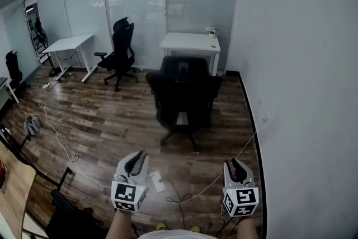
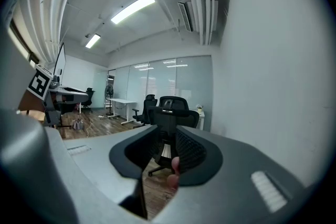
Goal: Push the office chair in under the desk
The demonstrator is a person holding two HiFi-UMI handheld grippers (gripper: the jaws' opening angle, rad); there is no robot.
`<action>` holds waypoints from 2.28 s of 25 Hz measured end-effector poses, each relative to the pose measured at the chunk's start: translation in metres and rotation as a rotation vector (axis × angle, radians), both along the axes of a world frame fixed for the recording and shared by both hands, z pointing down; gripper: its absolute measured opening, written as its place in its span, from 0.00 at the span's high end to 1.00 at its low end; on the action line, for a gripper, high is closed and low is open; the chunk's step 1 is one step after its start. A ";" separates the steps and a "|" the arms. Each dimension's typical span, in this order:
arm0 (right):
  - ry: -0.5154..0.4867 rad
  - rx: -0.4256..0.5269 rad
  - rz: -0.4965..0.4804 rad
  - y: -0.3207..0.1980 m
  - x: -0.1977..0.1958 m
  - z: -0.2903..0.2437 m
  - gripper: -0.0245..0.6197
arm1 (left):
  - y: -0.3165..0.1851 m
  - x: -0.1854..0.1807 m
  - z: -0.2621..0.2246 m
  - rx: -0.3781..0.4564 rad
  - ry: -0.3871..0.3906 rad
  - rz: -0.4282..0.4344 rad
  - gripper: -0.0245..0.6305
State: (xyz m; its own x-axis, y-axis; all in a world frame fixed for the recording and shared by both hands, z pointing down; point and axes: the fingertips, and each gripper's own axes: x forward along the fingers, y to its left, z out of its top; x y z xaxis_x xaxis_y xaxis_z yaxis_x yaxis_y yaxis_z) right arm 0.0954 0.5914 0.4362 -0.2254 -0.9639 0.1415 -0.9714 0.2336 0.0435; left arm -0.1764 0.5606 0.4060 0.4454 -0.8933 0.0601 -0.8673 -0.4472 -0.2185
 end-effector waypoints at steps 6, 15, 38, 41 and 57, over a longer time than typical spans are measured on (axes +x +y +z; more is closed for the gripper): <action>-0.007 0.014 0.001 0.000 0.013 0.000 0.77 | 0.000 0.014 -0.002 -0.008 -0.018 0.007 0.86; -0.011 -0.005 -0.027 0.004 0.032 0.006 0.77 | 0.007 0.040 -0.003 -0.009 -0.026 0.006 0.84; -0.050 -0.015 -0.084 -0.043 0.079 0.024 0.77 | -0.029 0.088 0.011 -0.004 -0.049 -0.018 0.83; -0.053 -0.029 -0.085 -0.068 0.071 0.029 0.77 | -0.054 0.081 0.016 -0.009 -0.041 -0.010 0.83; 0.005 -0.066 -0.057 -0.249 -0.019 0.023 0.77 | -0.252 -0.005 0.021 -0.054 0.004 0.053 0.83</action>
State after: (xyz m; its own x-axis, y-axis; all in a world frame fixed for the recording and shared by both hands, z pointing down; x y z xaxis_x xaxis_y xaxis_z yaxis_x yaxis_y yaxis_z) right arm 0.0768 0.3426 0.4587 -0.2791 -0.9381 0.2053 -0.9561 0.2914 0.0315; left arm -0.1815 0.3086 0.4271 0.4923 -0.8639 0.1059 -0.8431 -0.5036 -0.1888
